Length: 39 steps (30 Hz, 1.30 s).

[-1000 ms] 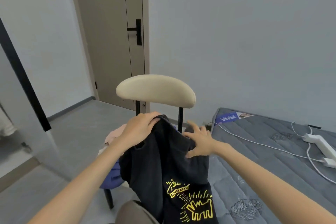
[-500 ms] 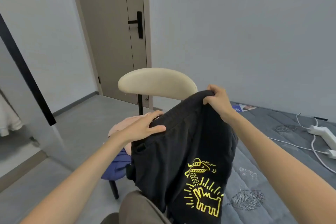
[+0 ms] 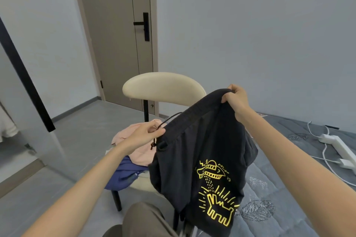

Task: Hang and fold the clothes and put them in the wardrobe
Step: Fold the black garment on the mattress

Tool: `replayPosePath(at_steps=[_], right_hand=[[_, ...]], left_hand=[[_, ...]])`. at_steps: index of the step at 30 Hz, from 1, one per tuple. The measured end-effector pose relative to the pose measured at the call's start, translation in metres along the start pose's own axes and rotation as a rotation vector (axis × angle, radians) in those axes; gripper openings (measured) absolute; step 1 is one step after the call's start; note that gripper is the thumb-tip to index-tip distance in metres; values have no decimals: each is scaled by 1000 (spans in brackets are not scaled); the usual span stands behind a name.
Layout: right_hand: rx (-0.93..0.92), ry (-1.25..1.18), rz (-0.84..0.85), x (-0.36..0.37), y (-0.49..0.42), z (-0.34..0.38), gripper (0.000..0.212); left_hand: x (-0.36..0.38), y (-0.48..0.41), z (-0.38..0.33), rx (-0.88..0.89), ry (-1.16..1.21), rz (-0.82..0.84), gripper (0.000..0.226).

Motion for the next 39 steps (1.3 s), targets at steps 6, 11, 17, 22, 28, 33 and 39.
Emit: replayPosePath(at_steps=[6, 11, 17, 22, 28, 33, 39], right_hand=[[-57, 19, 43, 5, 6, 0, 33], [-213, 95, 231, 18, 22, 4, 32], [-321, 96, 375, 20, 38, 7, 33], [-332, 74, 406, 12, 38, 5, 34], [-277, -4, 290, 4, 28, 0, 35], [-237, -41, 214, 2, 21, -2, 34], [-209, -31, 182, -3, 13, -3, 34]], left_hand=[[-23, -7, -2, -50, 127, -160, 20], [-27, -19, -12, 123, -63, -292, 16], [5, -33, -31, 149, -55, -299, 15], [47, -27, -35, 39, 61, -88, 23], [59, -16, -15, -133, -62, 209, 52], [52, -8, 0, -6, -164, 231, 48], [36, -3, 38, 77, -363, 335, 47]])
Point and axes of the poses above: each hand's wrist, its own y-axis away from the middle knuckle, its own x-axis out of the palm, z = x × y, the point moved 3 cm from there along -y, towards the middle knuckle, and after that the axes turned 13 degrees about -z, right-handed, at the moved point
